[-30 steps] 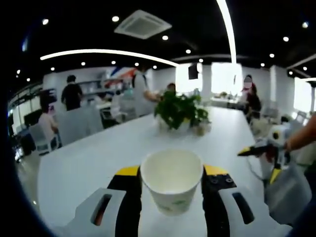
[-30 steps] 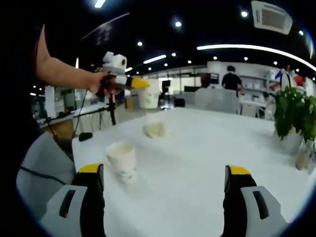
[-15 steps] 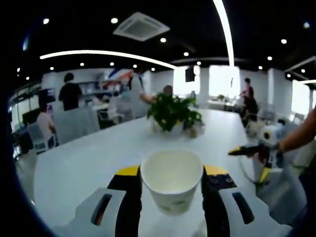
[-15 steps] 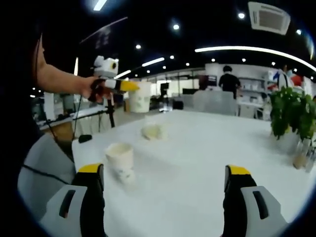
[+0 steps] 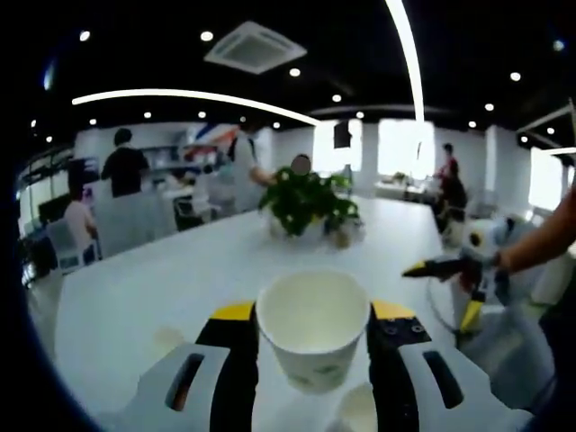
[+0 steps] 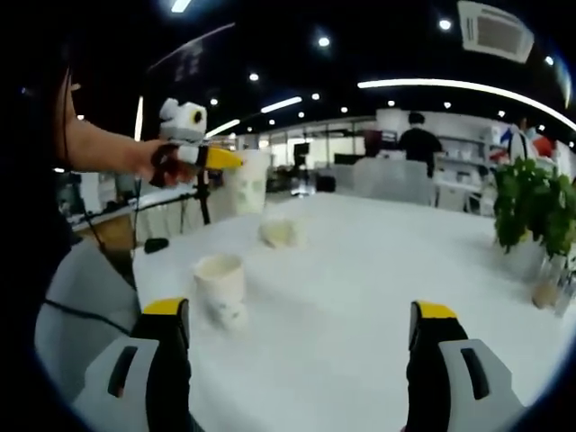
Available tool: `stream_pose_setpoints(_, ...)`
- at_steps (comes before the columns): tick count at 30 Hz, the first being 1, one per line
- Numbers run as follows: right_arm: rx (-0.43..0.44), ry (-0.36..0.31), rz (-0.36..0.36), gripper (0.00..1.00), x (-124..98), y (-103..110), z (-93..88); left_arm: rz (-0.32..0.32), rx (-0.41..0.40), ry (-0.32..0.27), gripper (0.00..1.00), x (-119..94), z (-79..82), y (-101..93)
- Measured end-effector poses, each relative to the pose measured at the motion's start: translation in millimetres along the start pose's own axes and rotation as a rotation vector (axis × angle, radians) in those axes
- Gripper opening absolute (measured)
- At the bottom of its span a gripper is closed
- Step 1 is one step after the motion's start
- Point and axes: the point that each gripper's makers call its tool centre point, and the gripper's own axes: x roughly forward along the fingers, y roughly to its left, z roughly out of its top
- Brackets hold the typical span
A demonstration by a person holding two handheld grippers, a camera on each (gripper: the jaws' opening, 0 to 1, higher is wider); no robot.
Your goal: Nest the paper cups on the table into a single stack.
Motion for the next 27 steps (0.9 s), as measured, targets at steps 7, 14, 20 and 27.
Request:
stream_pose_setpoints(7, 0.023, 0.023, 0.01, 1.0, -4.1, 0.0, 3.8, -0.002, -0.019, -0.004, 0.45, -0.3, -8.7, -9.6)
stream_pose_setpoints(14, -0.007, 0.064, 0.037, 1.0, -3.4, 5.9, 0.5, -0.008, -0.012, 0.014, 0.45, 0.8, -19.6, -19.8)
stream_pose_setpoints(20, -0.024, 0.072, 0.05, 1.0, -3.2, 9.7, 0.4, -0.008, -0.012, 0.023, 0.45, 0.6, -24.9, -21.7)
stream_pose_setpoints(27, -0.025, 0.067, 0.053, 1.0, -3.2, 11.1, 2.4, 0.0, -0.014, 0.027, 0.45, -0.2, -35.4, -24.6)
